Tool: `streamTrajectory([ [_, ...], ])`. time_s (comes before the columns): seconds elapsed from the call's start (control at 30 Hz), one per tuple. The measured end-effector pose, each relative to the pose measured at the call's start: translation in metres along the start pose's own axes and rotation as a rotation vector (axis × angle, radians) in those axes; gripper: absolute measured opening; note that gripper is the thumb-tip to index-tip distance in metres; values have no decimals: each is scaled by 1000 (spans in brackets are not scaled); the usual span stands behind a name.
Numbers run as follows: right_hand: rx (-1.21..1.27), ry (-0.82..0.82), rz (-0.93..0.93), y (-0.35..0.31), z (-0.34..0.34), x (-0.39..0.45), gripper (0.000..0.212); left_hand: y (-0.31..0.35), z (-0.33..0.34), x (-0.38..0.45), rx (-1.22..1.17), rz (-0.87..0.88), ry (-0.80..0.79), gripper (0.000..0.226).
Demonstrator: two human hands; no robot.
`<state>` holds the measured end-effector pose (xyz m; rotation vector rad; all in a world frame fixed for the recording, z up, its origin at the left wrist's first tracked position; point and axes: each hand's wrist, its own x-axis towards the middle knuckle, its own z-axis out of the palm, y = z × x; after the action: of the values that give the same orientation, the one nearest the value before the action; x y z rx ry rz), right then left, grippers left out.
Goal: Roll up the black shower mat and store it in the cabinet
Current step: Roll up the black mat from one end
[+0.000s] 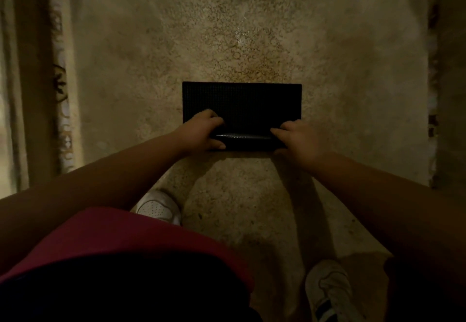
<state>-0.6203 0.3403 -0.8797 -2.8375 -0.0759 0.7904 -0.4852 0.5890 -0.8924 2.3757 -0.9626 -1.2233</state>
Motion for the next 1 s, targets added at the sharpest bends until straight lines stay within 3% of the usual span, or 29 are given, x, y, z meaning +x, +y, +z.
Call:
streamTrajectory([
  [0.1, 5, -84, -14, 7, -11, 14, 61, -1, 2, -8, 62, 94, 156, 66],
  [0.17, 25, -159, 7, 12, -21, 23, 63, -1, 10, -16, 262, 191, 238, 67],
  [0.27, 132, -260, 61, 19, -34, 41, 63, -3, 21, -22, 490, 163, 239, 81],
  [0.37, 229, -317, 122, 23, -42, 52, 69, -4, 11, -13, 424, 148, 243, 72],
  [0.47, 399, -159, 166, 25, -39, 40, 72, -5, -4, -8, 230, 145, 233, 58],
  [0.57, 207, 47, 56, 13, -7, 8, 76, -7, -6, -8, 185, 172, 216, 51],
  [0.67, 50, 128, 122, -1, 20, 2, 92, -9, -11, -4, 149, 148, 190, 55],
  [0.9, 213, 143, 91, 17, 6, 23, 73, -5, -5, -3, 464, 152, 222, 78],
  [1.0, 242, 104, 118, 15, 0, 28, 75, -5, -4, -4, 449, 116, 259, 73],
])
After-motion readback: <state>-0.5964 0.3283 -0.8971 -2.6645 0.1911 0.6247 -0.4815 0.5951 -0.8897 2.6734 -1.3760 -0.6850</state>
